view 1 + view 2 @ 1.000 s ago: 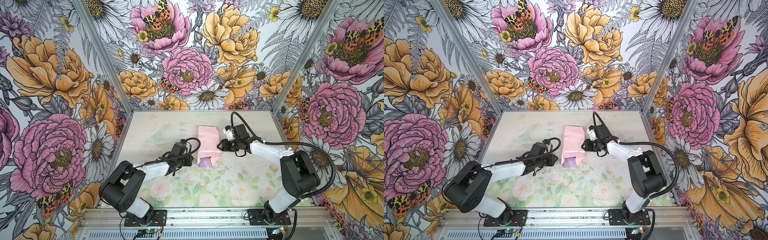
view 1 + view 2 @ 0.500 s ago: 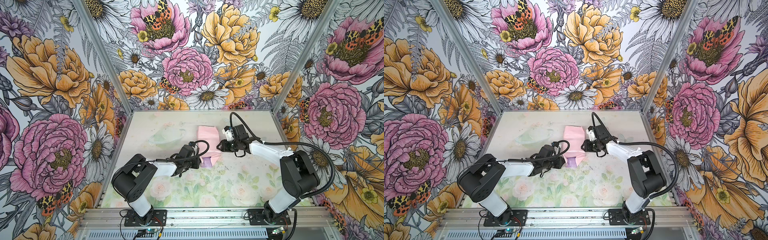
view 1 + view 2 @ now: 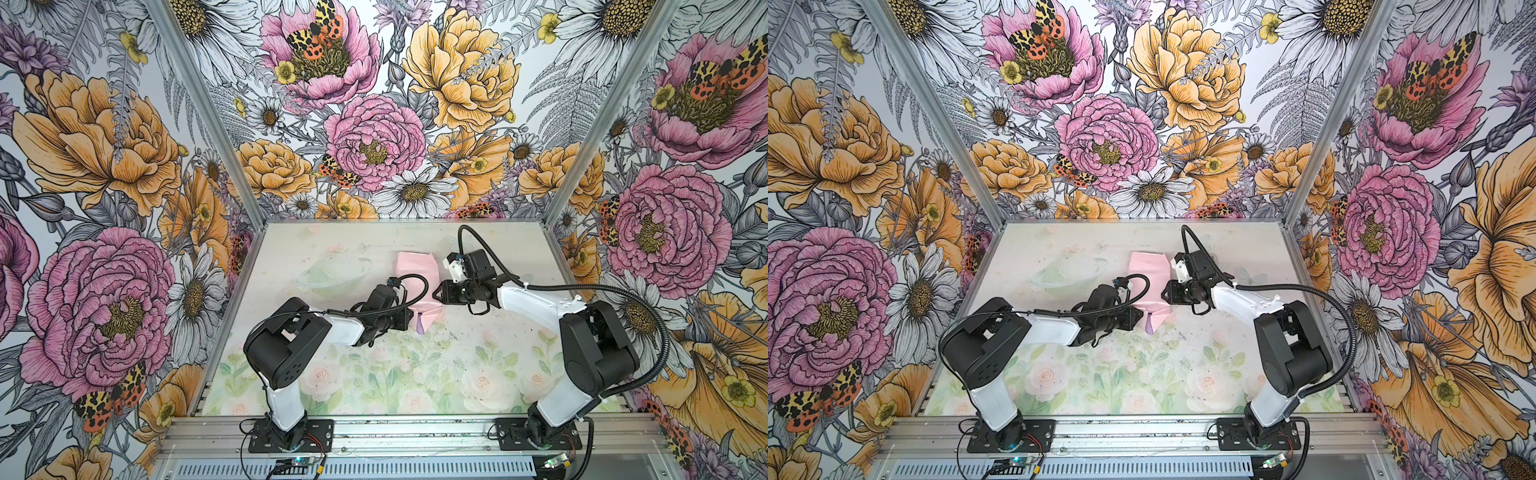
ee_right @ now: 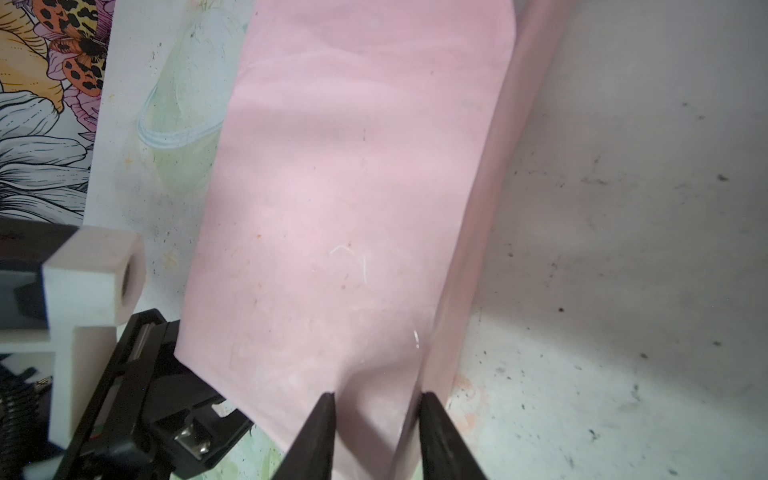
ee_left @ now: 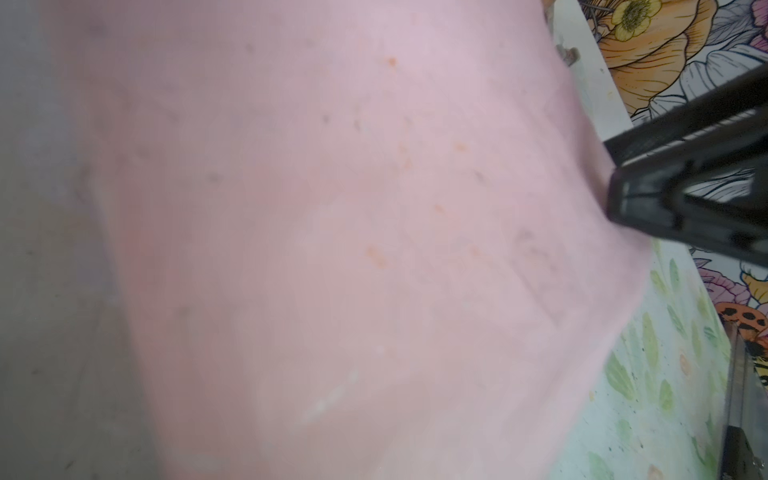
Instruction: Wrap the gift box in paper
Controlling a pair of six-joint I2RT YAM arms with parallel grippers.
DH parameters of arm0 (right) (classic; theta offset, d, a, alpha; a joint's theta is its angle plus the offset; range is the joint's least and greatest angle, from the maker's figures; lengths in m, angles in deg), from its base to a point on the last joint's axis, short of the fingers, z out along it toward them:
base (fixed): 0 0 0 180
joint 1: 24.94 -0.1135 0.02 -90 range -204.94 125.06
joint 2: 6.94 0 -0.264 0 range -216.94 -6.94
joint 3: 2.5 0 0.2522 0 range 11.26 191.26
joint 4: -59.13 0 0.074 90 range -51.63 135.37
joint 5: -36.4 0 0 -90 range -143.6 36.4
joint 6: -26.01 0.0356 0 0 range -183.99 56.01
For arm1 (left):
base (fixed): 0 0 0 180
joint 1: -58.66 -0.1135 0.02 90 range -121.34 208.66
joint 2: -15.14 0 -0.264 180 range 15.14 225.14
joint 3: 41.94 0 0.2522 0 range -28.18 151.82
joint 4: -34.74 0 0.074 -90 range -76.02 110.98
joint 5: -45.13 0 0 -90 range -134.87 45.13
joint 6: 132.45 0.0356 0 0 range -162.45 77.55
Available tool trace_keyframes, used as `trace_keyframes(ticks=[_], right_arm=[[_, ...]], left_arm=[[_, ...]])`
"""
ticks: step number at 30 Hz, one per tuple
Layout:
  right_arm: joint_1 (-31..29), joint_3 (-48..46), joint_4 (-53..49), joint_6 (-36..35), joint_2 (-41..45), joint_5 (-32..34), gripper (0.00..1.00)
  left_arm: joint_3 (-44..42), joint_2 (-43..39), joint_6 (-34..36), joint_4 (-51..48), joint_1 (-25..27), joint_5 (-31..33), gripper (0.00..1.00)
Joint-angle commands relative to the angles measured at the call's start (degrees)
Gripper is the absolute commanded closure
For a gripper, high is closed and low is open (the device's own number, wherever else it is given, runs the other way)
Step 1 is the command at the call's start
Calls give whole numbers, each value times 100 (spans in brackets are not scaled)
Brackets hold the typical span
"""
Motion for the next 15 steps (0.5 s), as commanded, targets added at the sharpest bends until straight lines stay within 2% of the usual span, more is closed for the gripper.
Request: trace_keyframes(ticks=[1,8,15], right_arm=[[-46,-97,24,-45,197,129,61],[-77,-132,26,-45,353,114,57],[-40,-399,28,57,1145,329,56]], left_arm=[[116,58,20,360,-2,40,78],[0,269,-6,537,3,61,77],[-5,366,2,566,-4,71,77]])
